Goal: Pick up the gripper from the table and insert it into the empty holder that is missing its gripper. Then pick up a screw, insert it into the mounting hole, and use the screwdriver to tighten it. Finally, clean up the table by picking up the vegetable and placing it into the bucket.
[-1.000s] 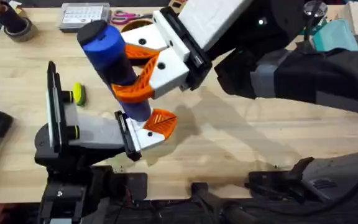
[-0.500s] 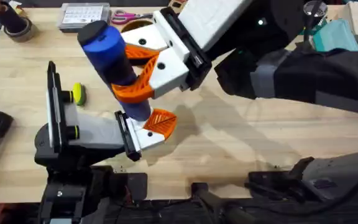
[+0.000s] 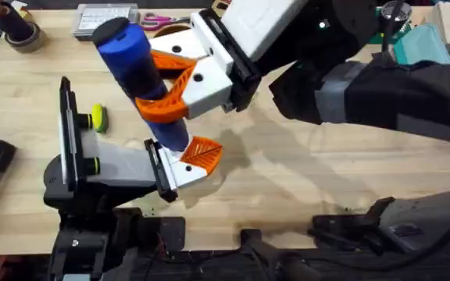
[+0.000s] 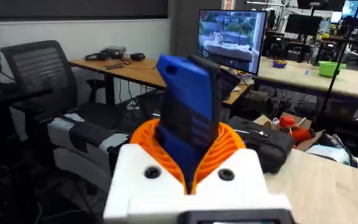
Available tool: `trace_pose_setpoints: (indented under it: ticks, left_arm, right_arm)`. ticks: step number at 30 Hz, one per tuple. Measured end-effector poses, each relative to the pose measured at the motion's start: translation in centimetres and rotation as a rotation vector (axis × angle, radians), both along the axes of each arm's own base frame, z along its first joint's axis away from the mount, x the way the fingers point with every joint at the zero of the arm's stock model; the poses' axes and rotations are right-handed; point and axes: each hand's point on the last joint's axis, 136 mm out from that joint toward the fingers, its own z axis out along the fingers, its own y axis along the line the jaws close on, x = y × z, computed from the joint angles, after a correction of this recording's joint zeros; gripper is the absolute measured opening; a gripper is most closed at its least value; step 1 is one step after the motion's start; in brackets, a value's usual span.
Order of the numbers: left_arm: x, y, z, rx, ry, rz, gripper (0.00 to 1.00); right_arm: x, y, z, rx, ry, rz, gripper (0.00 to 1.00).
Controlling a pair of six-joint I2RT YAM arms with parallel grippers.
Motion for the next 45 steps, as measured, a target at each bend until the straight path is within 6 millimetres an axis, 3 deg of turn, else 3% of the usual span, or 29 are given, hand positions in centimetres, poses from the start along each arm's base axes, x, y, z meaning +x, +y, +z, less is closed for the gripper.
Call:
trace_pose_setpoints:
  ticks: [11, 21, 45]
  left_arm:
    - [0.0, 0.0, 0.0, 0.000, -0.002, 0.000, 0.003]
    - [0.0, 0.0, 0.0, 0.000, -0.002, 0.000, 0.003]
    - [0.0, 0.0, 0.0, 0.000, -0.002, 0.000, 0.003]
  right_arm:
    - [-0.4, -0.6, 0.8, 0.047, -0.041, 0.001, 0.025]
    - [0.2, -0.9, 4.9, 0.069, -0.097, 0.025, 0.025]
    - [-0.2, -1.3, 4.2, -0.003, -0.084, 0.080, 0.025]
